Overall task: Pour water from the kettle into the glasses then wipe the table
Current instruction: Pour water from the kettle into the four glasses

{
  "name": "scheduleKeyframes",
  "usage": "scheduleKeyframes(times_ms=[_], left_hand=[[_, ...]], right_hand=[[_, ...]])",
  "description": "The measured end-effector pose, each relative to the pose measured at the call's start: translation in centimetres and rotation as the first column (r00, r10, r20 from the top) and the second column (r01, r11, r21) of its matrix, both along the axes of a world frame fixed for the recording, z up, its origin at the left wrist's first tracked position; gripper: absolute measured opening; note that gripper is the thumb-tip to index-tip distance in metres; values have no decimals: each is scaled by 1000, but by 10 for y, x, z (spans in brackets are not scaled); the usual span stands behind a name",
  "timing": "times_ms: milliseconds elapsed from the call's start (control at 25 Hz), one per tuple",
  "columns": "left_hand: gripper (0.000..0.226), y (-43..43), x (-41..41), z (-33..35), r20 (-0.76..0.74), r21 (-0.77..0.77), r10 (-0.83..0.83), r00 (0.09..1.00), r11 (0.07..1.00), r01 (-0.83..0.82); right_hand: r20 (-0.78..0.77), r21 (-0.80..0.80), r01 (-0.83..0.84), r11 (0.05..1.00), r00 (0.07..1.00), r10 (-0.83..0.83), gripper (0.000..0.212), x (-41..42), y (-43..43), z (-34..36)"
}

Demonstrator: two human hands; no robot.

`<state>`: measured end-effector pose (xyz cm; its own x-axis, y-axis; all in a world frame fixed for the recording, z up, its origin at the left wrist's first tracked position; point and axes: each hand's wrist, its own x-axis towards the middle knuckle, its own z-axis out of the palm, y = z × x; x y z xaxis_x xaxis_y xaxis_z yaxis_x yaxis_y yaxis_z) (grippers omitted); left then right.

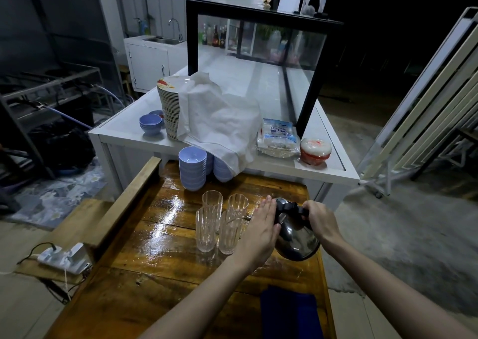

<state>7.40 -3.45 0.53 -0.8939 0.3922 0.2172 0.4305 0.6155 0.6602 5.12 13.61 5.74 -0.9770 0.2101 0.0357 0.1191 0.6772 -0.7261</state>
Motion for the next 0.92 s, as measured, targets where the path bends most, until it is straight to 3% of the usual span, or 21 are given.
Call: scheduleKeyframes(times_ms=[440, 920], left_hand=[[57, -5, -1, 1, -2, 36, 19, 1000, 999, -19], [57, -4, 1, 2, -2, 42, 36, 999, 998, -36]], right_hand=[[-56, -13, 24, 1000, 998, -25, 51, -2, -11, 0], [-87, 41, -13, 999, 996, 16, 43, -5, -12, 7]])
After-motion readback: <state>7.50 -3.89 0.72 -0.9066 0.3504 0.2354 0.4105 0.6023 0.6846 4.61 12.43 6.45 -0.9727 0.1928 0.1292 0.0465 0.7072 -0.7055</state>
